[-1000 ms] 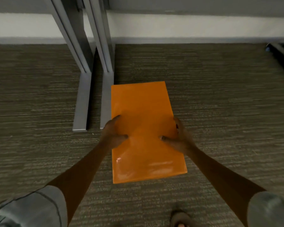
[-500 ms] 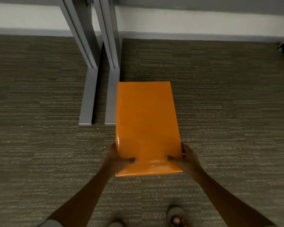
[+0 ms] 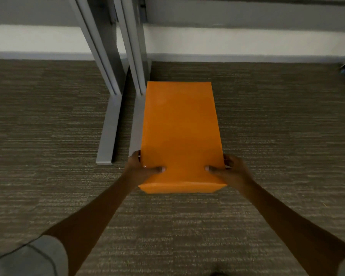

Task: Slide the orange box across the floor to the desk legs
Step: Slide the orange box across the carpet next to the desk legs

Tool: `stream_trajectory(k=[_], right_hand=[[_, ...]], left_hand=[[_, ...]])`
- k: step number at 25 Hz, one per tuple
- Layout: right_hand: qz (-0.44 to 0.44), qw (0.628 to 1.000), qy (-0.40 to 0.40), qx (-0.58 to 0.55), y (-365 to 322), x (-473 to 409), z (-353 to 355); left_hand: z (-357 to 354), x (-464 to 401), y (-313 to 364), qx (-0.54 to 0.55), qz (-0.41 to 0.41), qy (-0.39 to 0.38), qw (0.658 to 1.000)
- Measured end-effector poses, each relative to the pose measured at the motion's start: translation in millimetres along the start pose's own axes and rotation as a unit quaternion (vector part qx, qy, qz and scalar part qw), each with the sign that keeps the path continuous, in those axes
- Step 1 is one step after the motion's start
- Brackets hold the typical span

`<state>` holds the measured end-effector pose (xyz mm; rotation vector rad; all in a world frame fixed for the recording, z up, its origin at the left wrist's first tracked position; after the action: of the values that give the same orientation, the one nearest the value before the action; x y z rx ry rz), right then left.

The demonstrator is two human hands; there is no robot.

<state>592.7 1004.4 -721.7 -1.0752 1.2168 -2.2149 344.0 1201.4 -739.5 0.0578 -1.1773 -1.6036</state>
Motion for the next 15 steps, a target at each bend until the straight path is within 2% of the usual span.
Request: stream_trajectory(k=[2,4,6,8,10,13,15], right_hand=[[0.022,1.000,-0.003,-0.013,-7,-24,-7],[0.018,0.999,-0.038,-0.022,-4,-41,-22],[-0.036,0.997,-0.058,-0.034,9,-41,-35],[-0.081,0.996,-0.032,-0.019,16,-22,-31],[-0.094,0.995,-0.023,0.022,13,6,-17],[-0.102,0.984,-0.052,0.136,-12,57,12],[-0.089,0.975,-0.052,0.197,-41,94,32]], left_hand=[[4,-28,8,0.019,0.003,-0.008,1.000],[2,-45,3,0.025,0.017,-0.025,0.999],[-1,-38,-13,0.008,0.060,-0.025,0.998],[-6,-7,-21,-0.016,0.092,-0.021,0.995],[-3,33,-11,-0.120,0.078,0.008,0.990],[9,85,36,-0.282,0.006,0.057,0.958],[14,121,74,-0.355,-0.042,0.045,0.933]])
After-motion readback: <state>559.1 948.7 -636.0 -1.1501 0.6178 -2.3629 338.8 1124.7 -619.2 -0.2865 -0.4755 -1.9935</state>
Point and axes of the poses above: each hand's wrist, its own x-axis away from the middle knuckle, its own z-axis out of the back of the hand, y = z × x, the point moved 7 cm from there along -x, towards the middle knuckle, and after that the axes turned 10 degrees about -x, right-handed, at the moved point
